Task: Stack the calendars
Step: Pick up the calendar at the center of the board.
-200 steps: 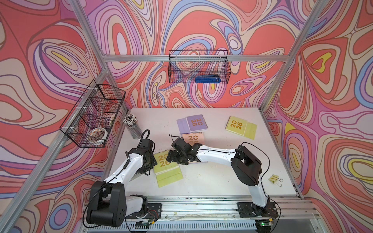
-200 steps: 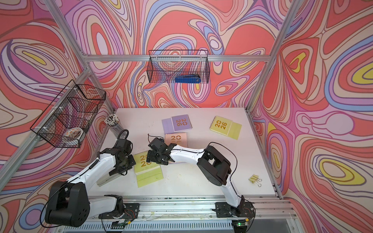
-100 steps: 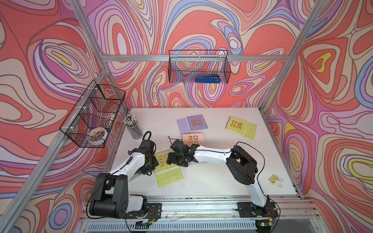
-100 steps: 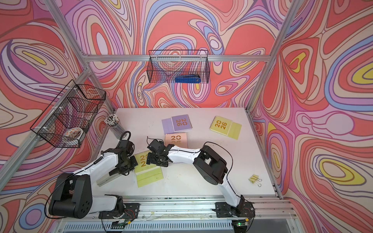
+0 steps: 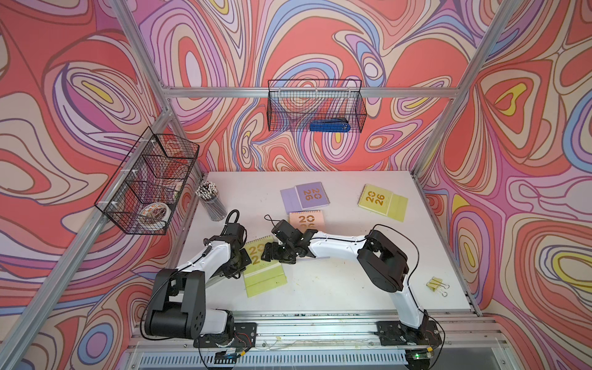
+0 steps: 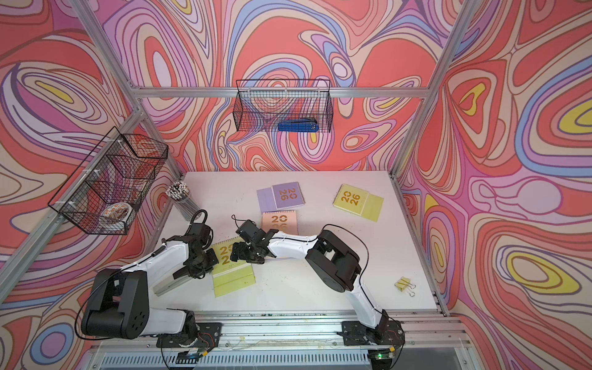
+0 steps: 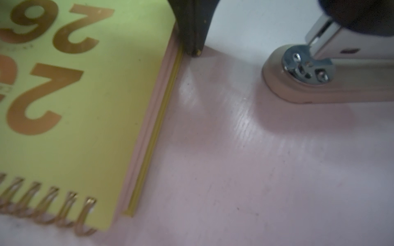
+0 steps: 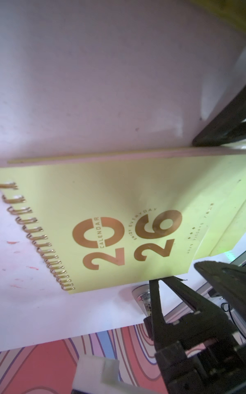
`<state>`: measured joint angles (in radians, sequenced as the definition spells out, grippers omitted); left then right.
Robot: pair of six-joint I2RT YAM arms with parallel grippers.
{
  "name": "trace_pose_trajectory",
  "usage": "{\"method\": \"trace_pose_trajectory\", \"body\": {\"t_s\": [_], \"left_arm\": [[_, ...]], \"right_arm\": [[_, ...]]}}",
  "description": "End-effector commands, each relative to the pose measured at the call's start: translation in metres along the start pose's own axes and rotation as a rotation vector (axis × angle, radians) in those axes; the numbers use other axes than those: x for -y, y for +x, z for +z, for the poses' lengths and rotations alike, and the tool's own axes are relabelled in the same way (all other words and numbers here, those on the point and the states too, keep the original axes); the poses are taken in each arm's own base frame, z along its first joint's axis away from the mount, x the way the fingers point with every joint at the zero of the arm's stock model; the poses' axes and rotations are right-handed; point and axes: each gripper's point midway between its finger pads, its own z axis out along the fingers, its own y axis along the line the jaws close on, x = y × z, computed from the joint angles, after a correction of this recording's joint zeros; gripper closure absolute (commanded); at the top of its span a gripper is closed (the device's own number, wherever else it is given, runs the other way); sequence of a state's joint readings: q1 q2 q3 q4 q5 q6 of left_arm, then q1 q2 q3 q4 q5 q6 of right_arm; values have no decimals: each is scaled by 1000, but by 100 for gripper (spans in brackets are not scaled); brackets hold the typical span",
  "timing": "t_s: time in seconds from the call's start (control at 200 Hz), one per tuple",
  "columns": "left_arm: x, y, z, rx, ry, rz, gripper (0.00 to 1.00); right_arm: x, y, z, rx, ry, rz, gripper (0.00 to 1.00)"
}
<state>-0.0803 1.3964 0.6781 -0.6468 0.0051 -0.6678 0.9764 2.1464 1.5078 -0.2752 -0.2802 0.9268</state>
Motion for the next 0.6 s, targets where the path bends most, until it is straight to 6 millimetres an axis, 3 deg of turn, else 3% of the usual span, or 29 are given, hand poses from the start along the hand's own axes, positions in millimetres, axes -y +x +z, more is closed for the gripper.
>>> {"method": "trace_pose_trajectory", "body": {"t_s": [0.0,0.095,0.205,0.591], "left_arm": [[4,16,11,-72,27,5,100],[3,15,9,-67,26,5,100],[4,15,9,-65,27,4,100],[4,12,6,-58,34,2,100]], "right_arm": [[-83,-6,-30,59,-319,-154,20],[-99,-6,-44,87,-423,-165,26],[-104,-7,-52,104,-497,-148,37],[-84,-21,-58,177,-415,-110,51]]}}
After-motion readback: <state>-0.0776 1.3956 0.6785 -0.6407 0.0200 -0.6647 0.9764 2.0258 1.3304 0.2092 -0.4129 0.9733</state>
